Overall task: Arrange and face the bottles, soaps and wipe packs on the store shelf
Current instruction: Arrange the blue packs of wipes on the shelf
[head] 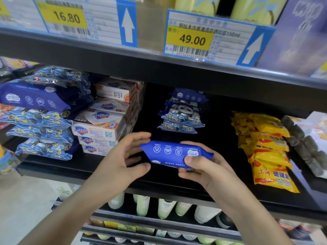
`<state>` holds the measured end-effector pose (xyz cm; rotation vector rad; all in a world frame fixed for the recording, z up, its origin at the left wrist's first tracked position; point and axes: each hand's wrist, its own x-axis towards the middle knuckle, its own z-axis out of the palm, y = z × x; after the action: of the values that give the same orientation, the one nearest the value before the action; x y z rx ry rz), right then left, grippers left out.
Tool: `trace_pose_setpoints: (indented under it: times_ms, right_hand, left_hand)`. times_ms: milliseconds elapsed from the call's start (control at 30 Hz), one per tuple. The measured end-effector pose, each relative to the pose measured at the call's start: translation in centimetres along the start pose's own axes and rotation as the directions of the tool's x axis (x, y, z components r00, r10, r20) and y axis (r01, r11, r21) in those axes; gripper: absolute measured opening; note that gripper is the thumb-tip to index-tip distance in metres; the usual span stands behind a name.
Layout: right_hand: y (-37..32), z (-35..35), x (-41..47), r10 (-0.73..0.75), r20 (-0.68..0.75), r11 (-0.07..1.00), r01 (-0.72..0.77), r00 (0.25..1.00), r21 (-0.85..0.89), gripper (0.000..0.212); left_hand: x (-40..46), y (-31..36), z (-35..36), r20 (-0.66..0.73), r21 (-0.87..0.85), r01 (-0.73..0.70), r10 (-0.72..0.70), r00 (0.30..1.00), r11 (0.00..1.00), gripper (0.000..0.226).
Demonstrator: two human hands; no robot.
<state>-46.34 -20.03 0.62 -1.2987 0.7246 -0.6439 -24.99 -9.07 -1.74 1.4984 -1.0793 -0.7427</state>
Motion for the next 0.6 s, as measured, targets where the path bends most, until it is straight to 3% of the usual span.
trace_pose_setpoints:
  times_ms: [333,500,600]
  right_hand:
    - [-0.6,-1.1,-1.2,-0.228,0.104,0.960,0.241,0.968,-0.144,0.058]
    - [-0.4,-0.8,-1.6,-0.327,0.147,0.921,0.350,0.933,-0.172,0.065]
    - [0.1,-0.7,-1.4,-0.352,0.189,0.904,0.385,0.917,-0.185,0.069]
  left_hand:
    - [0.9,2.2,0.2,-0.006,-0.269,0.276,-0.288,0.958,0.923,0.022]
    - [2.3,3.9,1.2,0.075,-0.277,0.465,-0.463,0.883,0.841,0.039]
    - [1.7,4.7,1.5,0.245,-0.219,0.508,-0.457,0.855,0.833,0.047]
